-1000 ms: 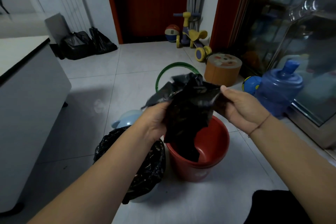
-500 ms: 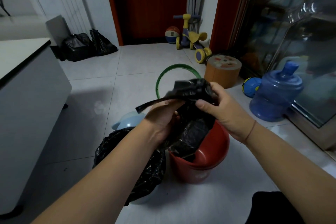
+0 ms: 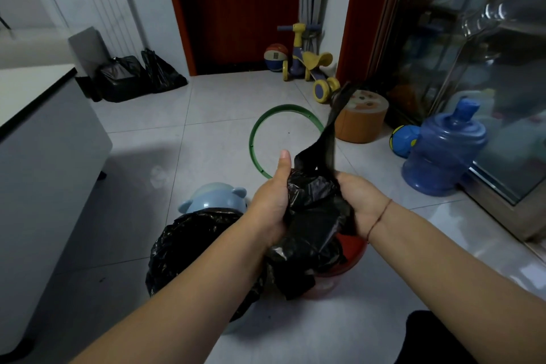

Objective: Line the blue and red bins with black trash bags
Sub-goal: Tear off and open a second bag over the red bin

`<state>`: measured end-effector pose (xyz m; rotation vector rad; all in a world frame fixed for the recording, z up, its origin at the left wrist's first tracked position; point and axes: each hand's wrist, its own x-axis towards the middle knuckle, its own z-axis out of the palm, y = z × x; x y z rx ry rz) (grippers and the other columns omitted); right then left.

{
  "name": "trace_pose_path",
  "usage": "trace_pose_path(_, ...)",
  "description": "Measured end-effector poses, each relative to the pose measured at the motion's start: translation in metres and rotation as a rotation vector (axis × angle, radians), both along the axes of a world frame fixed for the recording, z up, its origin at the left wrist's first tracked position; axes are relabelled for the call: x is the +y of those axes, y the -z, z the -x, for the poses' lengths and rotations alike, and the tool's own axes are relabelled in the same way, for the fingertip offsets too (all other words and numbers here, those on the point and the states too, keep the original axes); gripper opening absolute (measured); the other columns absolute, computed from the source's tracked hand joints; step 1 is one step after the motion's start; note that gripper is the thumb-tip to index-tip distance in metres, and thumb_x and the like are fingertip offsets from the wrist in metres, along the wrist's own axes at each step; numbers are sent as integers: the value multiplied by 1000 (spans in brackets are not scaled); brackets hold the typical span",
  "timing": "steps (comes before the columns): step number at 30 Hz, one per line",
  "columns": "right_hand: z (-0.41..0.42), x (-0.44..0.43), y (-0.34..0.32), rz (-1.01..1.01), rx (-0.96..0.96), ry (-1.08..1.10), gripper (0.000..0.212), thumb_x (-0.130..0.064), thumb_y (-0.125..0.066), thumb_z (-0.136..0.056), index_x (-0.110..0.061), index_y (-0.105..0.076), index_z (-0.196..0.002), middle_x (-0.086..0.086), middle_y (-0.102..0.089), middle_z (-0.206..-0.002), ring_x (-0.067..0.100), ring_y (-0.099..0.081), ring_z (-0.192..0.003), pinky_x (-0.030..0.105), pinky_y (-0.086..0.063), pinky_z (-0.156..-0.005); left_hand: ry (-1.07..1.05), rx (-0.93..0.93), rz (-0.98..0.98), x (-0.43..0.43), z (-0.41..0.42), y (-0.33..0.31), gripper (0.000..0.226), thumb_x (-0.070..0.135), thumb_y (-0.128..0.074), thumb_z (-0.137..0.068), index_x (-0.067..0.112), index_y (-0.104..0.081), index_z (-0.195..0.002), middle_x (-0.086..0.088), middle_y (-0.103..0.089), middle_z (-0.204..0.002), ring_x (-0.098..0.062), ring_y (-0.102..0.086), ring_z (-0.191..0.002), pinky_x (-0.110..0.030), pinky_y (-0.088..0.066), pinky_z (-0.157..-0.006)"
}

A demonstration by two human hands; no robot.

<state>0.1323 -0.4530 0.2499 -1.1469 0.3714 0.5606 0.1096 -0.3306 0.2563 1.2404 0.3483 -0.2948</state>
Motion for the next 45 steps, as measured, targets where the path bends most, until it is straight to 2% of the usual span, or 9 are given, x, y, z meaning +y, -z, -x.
trace_pose_path(4, 0, -7, 0, -124, 52, -91, 45, -37, -51, -89, -3, -76, -73, 19, -73, -82, 30, -71, -70, 41, -60, -65, 76, -28, -15, 2, -4, -4, 88, 77, -26, -81, 5, -66, -113, -20, -71, -102, -30, -68, -90, -36, -56, -76)
trace_pose_path(10, 2, -32, -9, -193, -114, -69, 87, -77, -41, -77, -4, -59, -121, 21, -63, -122, 35, -61, -112, 46, -50, -88, 136, -107, 99, 9, 1, -7, 76, 62, -59, -68, 8, -63, -121, -20, -69, -112, -34, -65, -105, -45, -49, -97)
trace_pose_path(14, 15, -25, -16, -4, -428, -160, 56, -41, -71, -74, -6, -63, -118, 14, -68, -117, 24, -64, -110, 33, -53, -91, 137, -133, 92, 10, 2, -7, 76, 52, -66, -66, 1, -60, -122, -22, -67, -114, -35, -64, -107, -45, -49, -98)
trace_pose_path(19, 7, -22, -14, 9, -338, 111, 22, -13, -56, -88, -1, -68, -102, 25, -68, -105, 31, -68, -89, 44, -54, -86, 191, -156, 72, 7, 0, -3, 42, 43, -65, -74, 8, -74, -96, -15, -74, -92, -23, -72, -76, -30, -59, -67)
trace_pose_path(23, 2, -22, -14, -131, -144, 68, 29, -28, -64, -81, -5, -68, -97, 21, -68, -100, 33, -67, -89, 42, -54, -77, 124, -123, 28, 11, -3, -2, 50, 41, -60, -87, -1, -66, -113, -20, -71, -103, -25, -70, -82, -36, -56, -82)
trace_pose_path(29, -13, -62, -27, -192, 52, 22, 34, -38, -54, -90, -9, -69, -96, 13, -70, -94, 27, -68, -79, 41, -57, -74, -119, -25, 293, 43, -18, -6, 34, 44, -52, -92, 13, -63, -82, -5, -71, -86, -19, -67, -77, -31, -54, -68)
trace_pose_path(36, -10, -80, -37, -339, -87, -176, 29, -23, -72, -74, -6, -74, -97, 12, -73, -100, 23, -71, -90, 35, -59, -76, -125, -9, 519, 81, -26, -15, 41, 44, -62, -85, 4, -72, -79, -16, -74, -81, -29, -73, -70, -44, -58, -53)
trace_pose_path(41, -16, -88, -33, -336, -78, 67, 51, -51, -70, -66, -8, -71, -92, 11, -72, -88, 21, -70, -72, 31, -60, -56, 2, -163, 586, 99, -25, -17, 56, 47, -59, -80, -4, -73, -95, -22, -70, -108, -33, -69, -99, -50, -57, -80)
trace_pose_path(45, -18, -96, -36, -447, -182, 100, 32, -31, -73, -71, -9, -74, -94, 10, -74, -96, 21, -73, -84, 32, -61, -66, 32, -278, 601, 105, -21, -18, 44, 34, -61, -79, -2, -71, -102, -20, -69, -112, -31, -67, -103, -47, -57, -81)
